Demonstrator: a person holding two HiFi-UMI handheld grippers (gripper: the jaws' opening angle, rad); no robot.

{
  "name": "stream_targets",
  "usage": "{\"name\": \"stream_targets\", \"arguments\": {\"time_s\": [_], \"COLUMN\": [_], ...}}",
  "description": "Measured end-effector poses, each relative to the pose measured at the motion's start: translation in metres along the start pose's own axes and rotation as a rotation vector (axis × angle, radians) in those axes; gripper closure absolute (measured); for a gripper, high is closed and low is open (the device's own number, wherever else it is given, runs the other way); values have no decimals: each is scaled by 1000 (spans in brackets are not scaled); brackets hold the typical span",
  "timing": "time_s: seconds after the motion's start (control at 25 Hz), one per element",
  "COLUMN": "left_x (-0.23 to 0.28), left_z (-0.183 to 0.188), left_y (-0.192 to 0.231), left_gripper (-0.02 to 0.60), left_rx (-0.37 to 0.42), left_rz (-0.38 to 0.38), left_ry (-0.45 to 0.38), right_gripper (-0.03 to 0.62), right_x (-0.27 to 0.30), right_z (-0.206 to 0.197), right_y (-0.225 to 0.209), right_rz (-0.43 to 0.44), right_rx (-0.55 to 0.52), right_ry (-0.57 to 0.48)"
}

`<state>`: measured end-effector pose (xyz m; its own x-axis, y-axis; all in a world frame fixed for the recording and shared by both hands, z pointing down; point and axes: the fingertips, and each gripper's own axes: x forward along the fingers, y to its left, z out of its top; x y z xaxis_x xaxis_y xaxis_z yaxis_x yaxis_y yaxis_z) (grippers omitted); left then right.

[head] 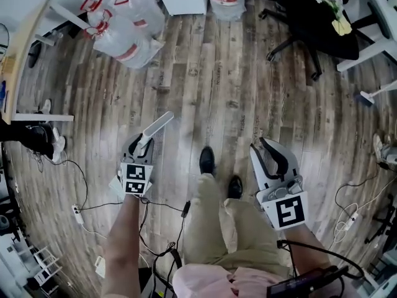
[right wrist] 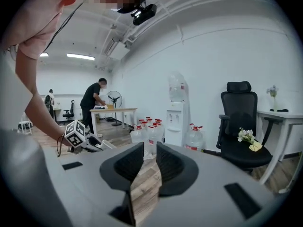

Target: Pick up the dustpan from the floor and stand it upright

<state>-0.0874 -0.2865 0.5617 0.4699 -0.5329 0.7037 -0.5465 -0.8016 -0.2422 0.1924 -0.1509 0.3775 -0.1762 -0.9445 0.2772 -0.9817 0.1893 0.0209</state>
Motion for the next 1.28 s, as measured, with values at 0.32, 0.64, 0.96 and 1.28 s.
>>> {"name": "stream_targets", "arguments": {"time_s": [0.32,0.64,0.96,1.28], "left_x": [-90,-177,-253,-320], "left_z": [-19,-57,-99,-147], "left_y": [23,37,51,58], "left_gripper": [445,445,446,449], "left_rx": [-73,-110,-176,-235], "left_rz": [70,64,96,150], "left_ry": [-40,-101,-153,-194], "right_gripper": [511,513,513,513], "right_x": [-24,-42,-78,-109], "right_z": [33,90,101,118], "right_y": [65,164,259,298], "right_rz": [73,85,120,120], "right_rx": [-45,-96,-126,-189], "right_ry": [16,-69,-56,-47]}}
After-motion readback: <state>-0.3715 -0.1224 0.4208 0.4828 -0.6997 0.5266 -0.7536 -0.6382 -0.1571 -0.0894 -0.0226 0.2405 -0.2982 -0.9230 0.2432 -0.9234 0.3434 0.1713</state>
